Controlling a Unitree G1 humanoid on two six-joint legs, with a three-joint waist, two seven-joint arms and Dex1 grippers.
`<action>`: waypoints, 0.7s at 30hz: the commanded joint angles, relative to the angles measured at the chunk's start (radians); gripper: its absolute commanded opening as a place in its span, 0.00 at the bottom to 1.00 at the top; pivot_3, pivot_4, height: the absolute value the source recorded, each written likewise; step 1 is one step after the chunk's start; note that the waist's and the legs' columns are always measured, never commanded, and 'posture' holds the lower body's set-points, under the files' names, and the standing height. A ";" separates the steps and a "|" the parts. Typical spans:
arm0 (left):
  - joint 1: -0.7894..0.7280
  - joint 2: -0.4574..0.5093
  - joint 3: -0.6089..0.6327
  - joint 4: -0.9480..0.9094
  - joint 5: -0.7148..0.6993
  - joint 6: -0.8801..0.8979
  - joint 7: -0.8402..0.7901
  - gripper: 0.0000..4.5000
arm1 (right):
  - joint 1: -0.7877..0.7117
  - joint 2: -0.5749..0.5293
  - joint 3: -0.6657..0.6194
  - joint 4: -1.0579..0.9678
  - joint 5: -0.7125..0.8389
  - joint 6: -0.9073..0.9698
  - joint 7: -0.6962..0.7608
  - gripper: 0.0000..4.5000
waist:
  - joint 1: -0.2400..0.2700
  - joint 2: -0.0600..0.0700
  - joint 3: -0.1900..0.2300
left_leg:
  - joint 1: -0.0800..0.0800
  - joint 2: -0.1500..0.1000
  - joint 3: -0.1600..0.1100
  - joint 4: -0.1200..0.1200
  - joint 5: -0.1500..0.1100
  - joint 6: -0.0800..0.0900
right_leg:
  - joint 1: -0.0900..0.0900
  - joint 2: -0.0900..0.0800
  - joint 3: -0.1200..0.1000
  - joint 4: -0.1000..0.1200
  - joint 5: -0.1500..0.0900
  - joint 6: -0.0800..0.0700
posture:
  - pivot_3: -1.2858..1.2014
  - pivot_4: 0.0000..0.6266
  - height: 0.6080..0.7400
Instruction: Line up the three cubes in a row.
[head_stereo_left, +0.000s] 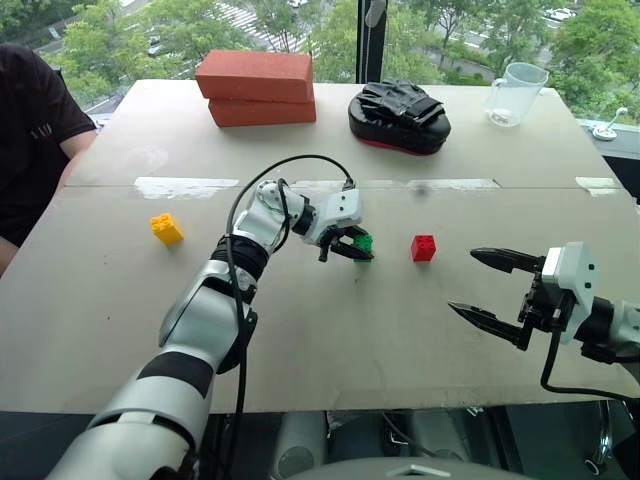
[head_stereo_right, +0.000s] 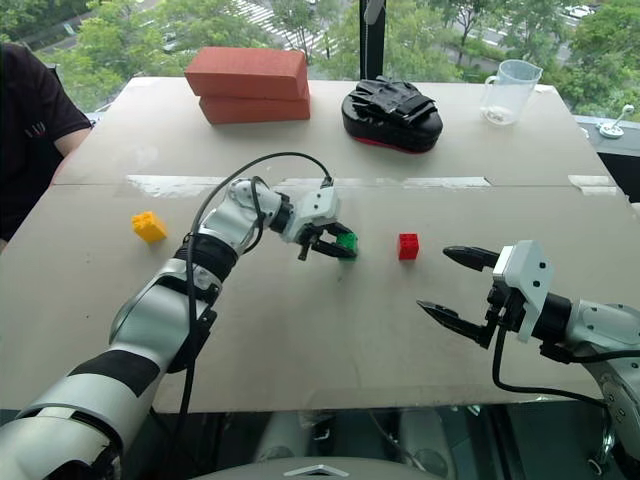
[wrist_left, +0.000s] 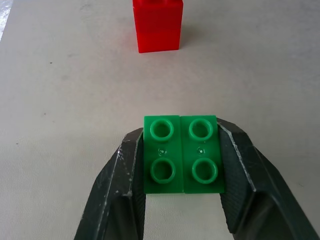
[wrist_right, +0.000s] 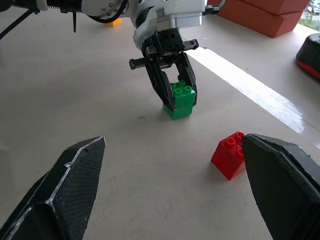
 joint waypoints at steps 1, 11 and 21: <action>-0.018 -0.002 0.022 -0.020 0.003 0.017 -0.005 0.71 | 0.002 -0.014 -0.039 -0.031 0.015 -0.003 -0.003 1.00 | 0.000 0.000 0.000 | 0.000 0.000 0.000 0.000 0.000 0.000 | 0.000 0.000 0.000 0.000 0.000 0.000 | 0.52 0.24 1.00; 0.103 0.123 0.175 -0.397 -0.135 0.275 0.015 0.99 | -0.018 -0.010 -0.022 -0.009 0.011 -0.020 0.010 1.00 | -0.008 0.000 0.000 | 0.001 0.001 0.000 0.000 0.000 0.000 | 0.000 0.001 0.003 0.001 0.000 0.000 | 0.52 0.24 1.00; 0.418 0.244 0.705 -0.875 -0.204 0.750 0.727 0.99 | -0.158 0.059 0.088 0.061 0.012 -0.059 0.029 1.00 | -0.005 -0.001 0.000 | 0.003 0.004 -0.002 0.001 0.000 0.000 | 0.002 0.000 0.004 0.003 0.000 0.000 | 0.52 0.24 1.00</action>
